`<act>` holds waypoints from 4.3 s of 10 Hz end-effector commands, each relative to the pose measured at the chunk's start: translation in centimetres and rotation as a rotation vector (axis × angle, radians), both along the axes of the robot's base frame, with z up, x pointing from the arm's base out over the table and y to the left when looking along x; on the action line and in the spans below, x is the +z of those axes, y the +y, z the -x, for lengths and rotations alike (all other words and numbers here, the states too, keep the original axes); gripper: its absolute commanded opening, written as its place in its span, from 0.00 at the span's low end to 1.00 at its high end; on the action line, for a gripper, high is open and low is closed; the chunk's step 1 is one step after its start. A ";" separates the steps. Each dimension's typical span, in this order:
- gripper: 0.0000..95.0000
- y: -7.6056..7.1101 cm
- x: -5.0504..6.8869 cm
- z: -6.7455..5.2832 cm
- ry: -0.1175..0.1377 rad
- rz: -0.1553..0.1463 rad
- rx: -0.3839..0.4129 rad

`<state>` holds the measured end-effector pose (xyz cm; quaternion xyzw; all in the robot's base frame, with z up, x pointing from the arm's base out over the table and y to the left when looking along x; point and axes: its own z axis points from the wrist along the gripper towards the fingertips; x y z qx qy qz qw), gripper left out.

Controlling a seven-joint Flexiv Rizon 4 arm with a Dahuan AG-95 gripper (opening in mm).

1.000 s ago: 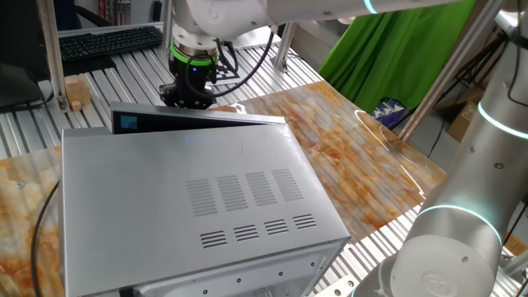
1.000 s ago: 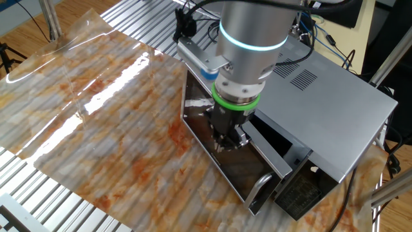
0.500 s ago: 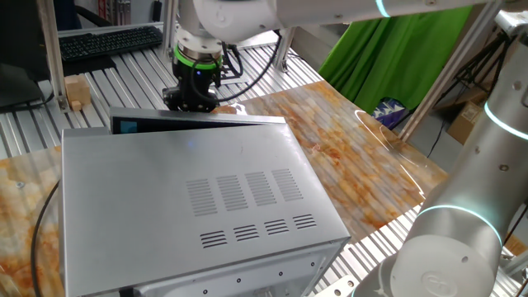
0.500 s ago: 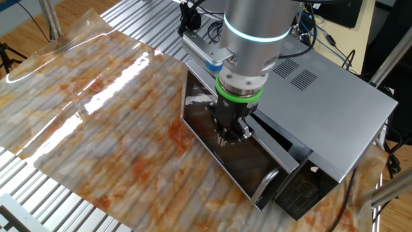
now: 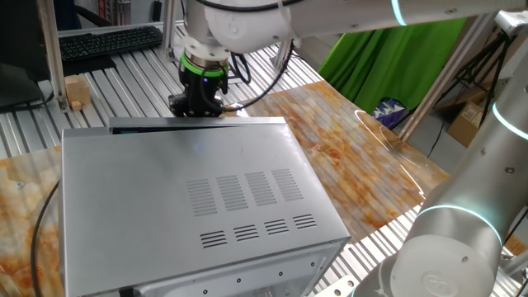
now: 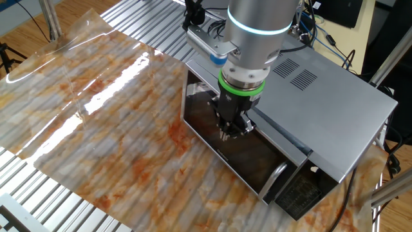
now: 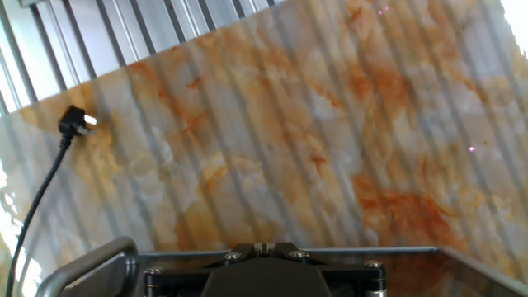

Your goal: Close the microwave door

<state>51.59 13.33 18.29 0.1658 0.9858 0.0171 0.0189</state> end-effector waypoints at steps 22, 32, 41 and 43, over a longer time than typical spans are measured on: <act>0.00 -0.8 -0.2 -2.7 -0.016 0.008 -0.012; 0.00 -11.1 -3.3 -11.5 0.014 0.003 0.123; 0.20 -22.8 -3.8 -10.7 0.011 0.031 0.316; 0.20 -23.2 -3.6 -11.1 0.014 0.025 0.320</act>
